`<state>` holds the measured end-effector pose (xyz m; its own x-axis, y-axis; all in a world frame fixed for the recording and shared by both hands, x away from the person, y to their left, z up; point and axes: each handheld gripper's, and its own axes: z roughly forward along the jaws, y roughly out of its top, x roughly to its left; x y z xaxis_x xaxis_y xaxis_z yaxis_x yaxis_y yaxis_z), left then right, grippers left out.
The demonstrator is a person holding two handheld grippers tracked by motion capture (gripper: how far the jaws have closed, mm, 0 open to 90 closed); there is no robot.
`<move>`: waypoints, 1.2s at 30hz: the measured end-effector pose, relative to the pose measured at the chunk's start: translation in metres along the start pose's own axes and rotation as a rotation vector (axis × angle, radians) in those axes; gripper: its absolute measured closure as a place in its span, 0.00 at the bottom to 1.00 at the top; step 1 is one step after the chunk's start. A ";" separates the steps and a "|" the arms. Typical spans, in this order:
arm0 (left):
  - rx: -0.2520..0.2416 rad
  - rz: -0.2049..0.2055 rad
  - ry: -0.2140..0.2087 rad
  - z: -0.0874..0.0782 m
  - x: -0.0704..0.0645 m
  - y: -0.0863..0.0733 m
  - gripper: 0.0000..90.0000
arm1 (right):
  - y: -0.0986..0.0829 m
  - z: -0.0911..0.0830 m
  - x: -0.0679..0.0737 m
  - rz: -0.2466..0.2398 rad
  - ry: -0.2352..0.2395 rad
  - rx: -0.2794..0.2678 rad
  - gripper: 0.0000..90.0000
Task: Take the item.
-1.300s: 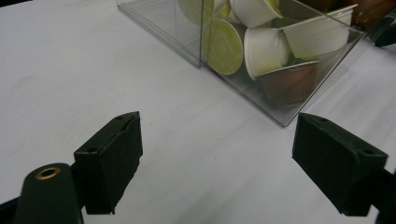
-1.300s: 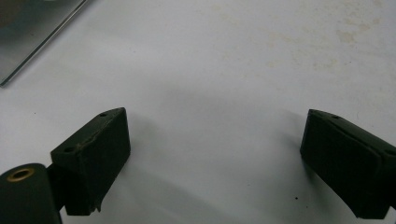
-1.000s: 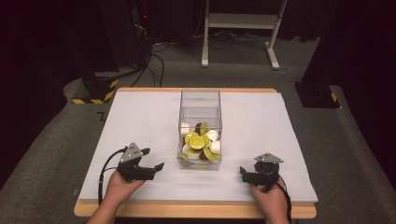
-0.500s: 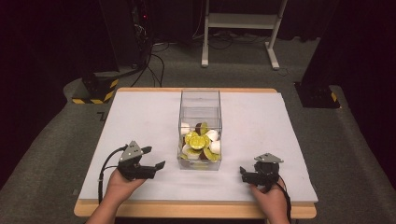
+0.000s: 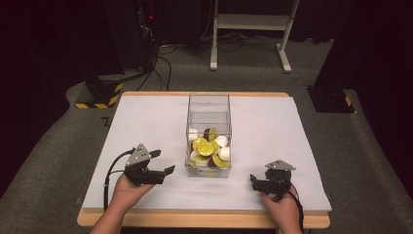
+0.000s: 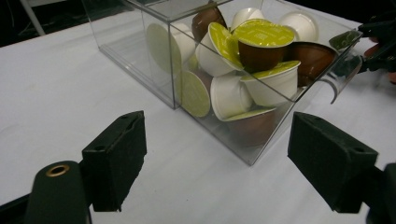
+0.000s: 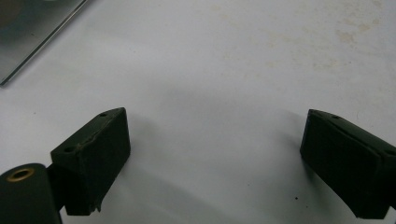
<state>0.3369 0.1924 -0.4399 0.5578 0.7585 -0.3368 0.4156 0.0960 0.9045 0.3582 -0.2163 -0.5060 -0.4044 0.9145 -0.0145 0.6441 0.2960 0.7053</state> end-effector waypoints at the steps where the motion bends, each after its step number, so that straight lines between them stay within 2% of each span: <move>1: 0.000 0.000 0.000 0.000 0.000 0.000 0.22 | 0.000 0.000 0.000 0.000 0.000 0.000 0.09; 3: 0.002 0.007 0.003 0.000 -0.001 0.001 0.22 | 0.000 0.000 0.000 0.000 0.000 0.000 0.09; 8: -0.010 -0.006 -0.010 0.001 -0.006 0.006 0.22 | 0.000 0.000 0.000 0.001 0.001 0.000 0.09; 17: -0.016 0.003 0.007 0.007 -0.010 0.012 0.22 | 0.000 0.000 0.000 0.000 0.000 0.001 0.09; 19: -0.022 -0.012 0.004 0.009 -0.011 0.013 0.22 | 0.000 0.000 0.000 0.001 -0.001 0.000 0.09; 22: -0.024 -0.006 0.000 0.010 -0.013 0.013 0.22 | 0.000 0.000 0.000 0.001 0.000 0.000 0.09; 26: -0.049 -0.022 -0.008 0.010 -0.016 0.017 0.23 | 0.000 0.000 0.000 0.000 -0.001 -0.001 0.09; 36: -0.034 0.005 -0.001 0.013 -0.020 0.018 0.23 | 0.000 0.000 0.000 0.000 -0.001 -0.001 0.09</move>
<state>0.3427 0.1701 -0.4198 0.5604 0.7584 -0.3328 0.3885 0.1141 0.9143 0.3583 -0.2163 -0.5060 -0.4035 0.9149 -0.0153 0.6438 0.2958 0.7058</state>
